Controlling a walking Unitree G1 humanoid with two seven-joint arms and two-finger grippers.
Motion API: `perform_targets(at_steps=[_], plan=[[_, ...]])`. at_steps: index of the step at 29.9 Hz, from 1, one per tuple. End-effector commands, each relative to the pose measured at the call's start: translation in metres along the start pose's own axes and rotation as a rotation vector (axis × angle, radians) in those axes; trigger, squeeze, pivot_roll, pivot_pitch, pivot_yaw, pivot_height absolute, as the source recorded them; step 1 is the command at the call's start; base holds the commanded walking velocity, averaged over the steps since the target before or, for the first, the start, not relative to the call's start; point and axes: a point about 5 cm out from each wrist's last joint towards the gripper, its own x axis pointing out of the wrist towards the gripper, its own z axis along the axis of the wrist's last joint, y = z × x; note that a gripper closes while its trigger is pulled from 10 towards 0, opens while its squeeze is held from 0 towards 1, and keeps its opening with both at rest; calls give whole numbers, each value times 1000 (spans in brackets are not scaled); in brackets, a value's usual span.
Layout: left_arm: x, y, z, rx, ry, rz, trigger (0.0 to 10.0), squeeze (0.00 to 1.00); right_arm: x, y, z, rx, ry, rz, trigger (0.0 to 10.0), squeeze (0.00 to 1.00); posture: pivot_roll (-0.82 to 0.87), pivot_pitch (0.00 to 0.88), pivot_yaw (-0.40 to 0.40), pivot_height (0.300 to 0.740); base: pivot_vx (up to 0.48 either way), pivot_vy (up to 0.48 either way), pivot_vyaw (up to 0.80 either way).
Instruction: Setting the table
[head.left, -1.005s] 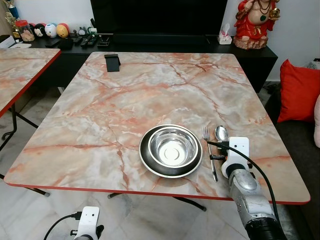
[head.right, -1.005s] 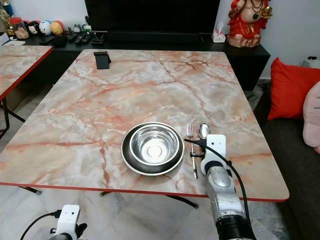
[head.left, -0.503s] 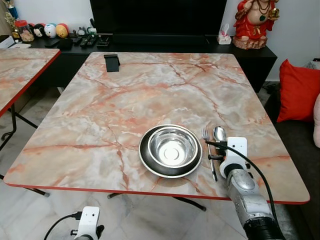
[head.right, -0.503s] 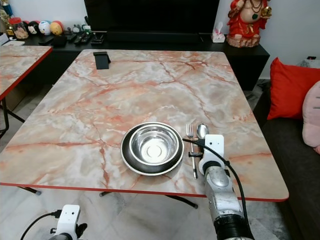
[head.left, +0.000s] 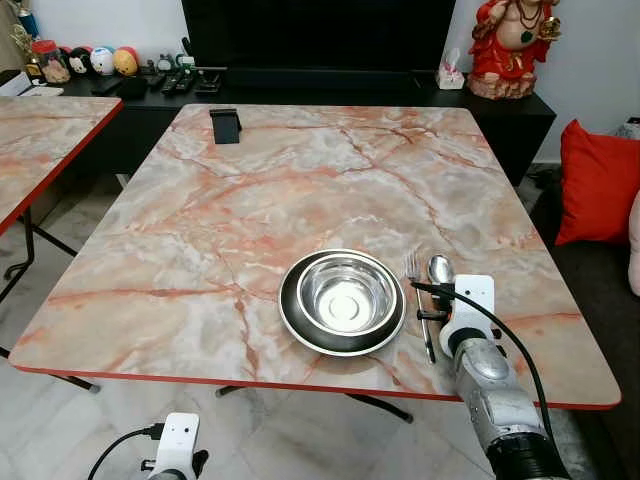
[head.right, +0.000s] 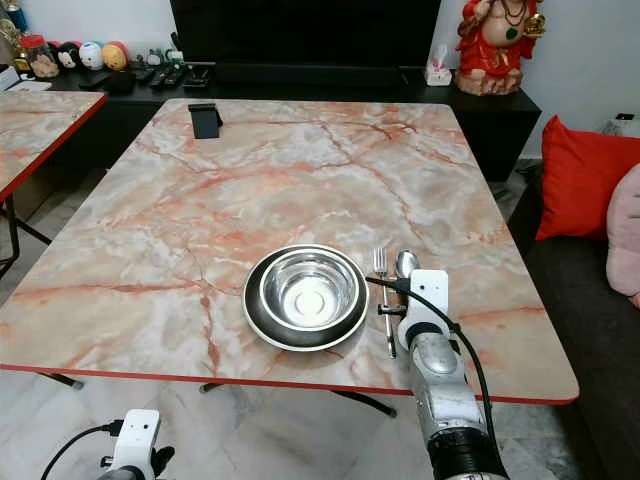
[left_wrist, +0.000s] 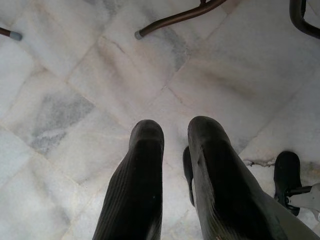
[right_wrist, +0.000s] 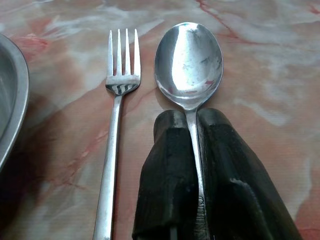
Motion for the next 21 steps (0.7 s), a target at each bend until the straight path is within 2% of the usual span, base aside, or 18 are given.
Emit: perform_targets(at_steps=[1, 12, 13, 21], plan=[[-1, 2, -3, 3, 10, 0, 10000, 0, 0, 1, -9, -2, 49, -2, 10000, 0, -3, 0, 5, 740, 0, 0, 0], [-1, 2, -3, 7, 10, -3, 10000, 0, 0, 4, -10, 2, 60, 13, 10000, 0, -5, 0, 7, 740, 0, 0, 0], [-1, 2, -3, 10, 10, -4, 10000, 0, 0, 5, -10, 1, 61, 21, 10000, 463, -5, 0, 7, 740, 0, 0, 0], [-1, 2, -3, 11, 9, -3, 10000, 0, 0, 6, -10, 1, 61, 26, 10000, 443, -4, 0, 6, 740, 0, 0, 0]])
